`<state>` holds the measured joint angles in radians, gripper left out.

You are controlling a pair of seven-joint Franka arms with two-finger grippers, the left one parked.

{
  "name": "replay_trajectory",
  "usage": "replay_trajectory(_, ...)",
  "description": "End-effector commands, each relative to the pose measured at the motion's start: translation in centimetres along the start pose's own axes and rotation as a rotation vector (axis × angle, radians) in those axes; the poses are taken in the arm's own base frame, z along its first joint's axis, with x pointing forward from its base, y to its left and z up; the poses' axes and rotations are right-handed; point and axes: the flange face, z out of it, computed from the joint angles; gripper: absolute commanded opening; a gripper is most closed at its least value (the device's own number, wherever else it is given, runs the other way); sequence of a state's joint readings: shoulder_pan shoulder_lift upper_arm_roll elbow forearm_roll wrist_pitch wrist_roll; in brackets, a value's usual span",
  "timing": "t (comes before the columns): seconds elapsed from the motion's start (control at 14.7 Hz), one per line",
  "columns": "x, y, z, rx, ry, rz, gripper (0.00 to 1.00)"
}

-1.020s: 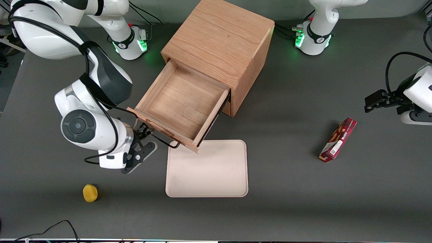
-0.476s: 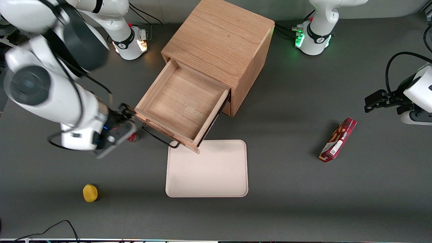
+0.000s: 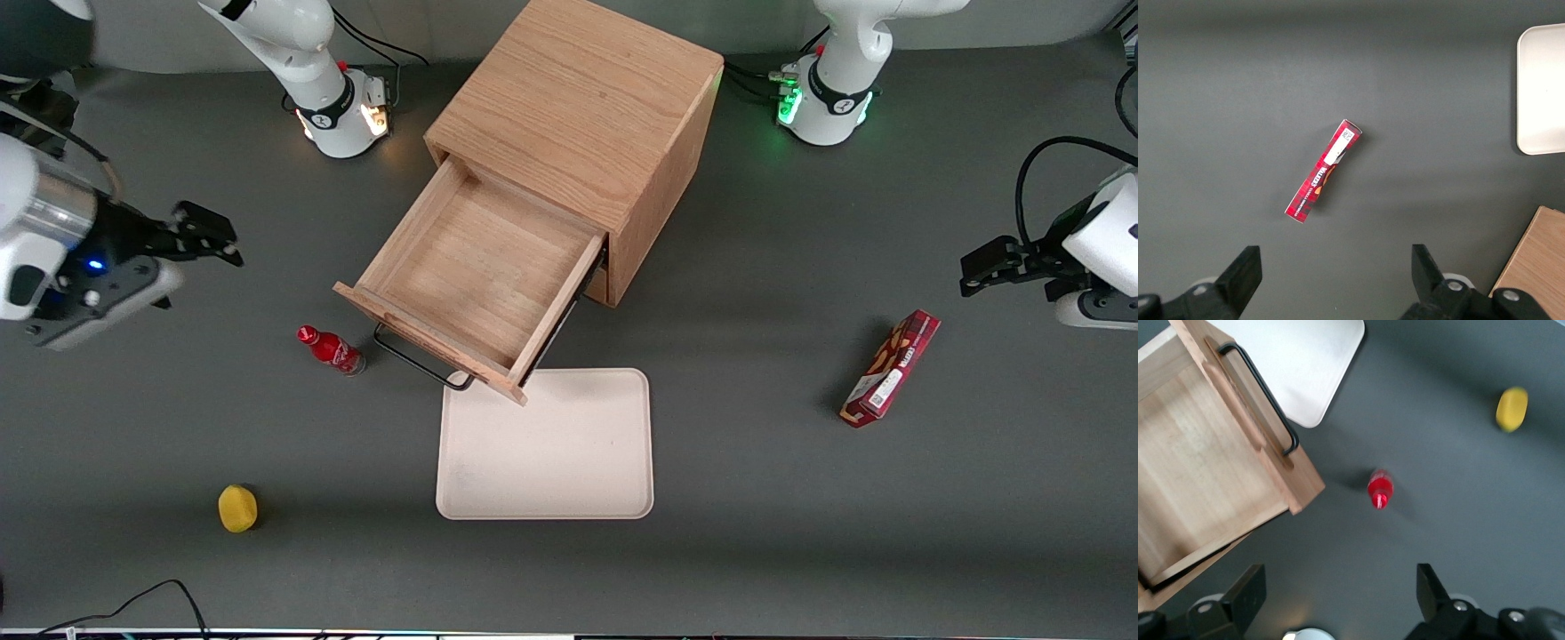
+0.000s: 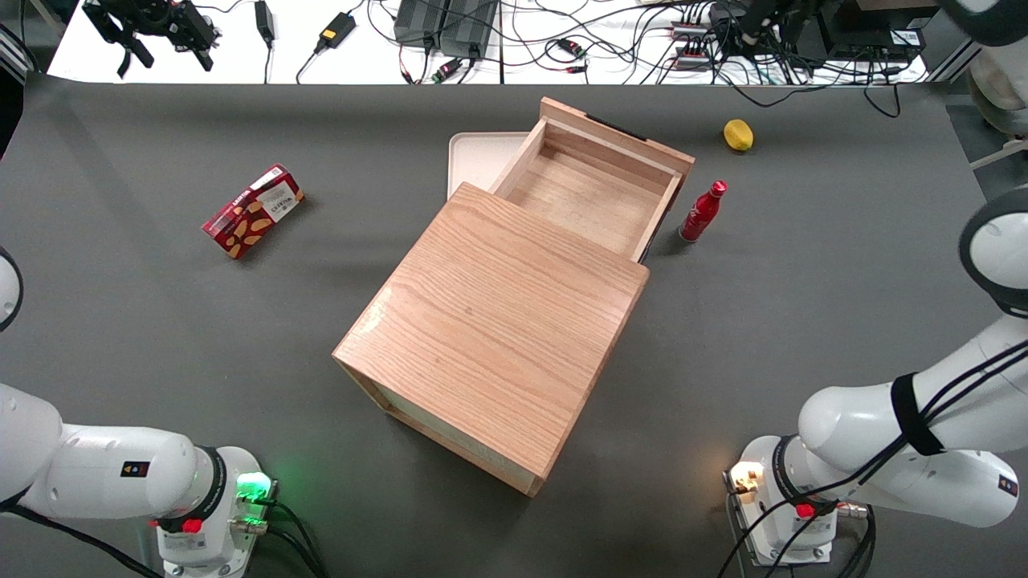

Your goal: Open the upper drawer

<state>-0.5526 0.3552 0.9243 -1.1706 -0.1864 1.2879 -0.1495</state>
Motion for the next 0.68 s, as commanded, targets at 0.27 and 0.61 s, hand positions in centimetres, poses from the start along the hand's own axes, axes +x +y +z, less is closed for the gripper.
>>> replay_trajectory(0.27, -5.3, -2.7, 0.7, -0.088, -0.065, 0.118, 1.00)
replay_trajectory(0.61, -8.0, -2.2, -2.2, -0.061, -0.003, 0.187, 1.00)
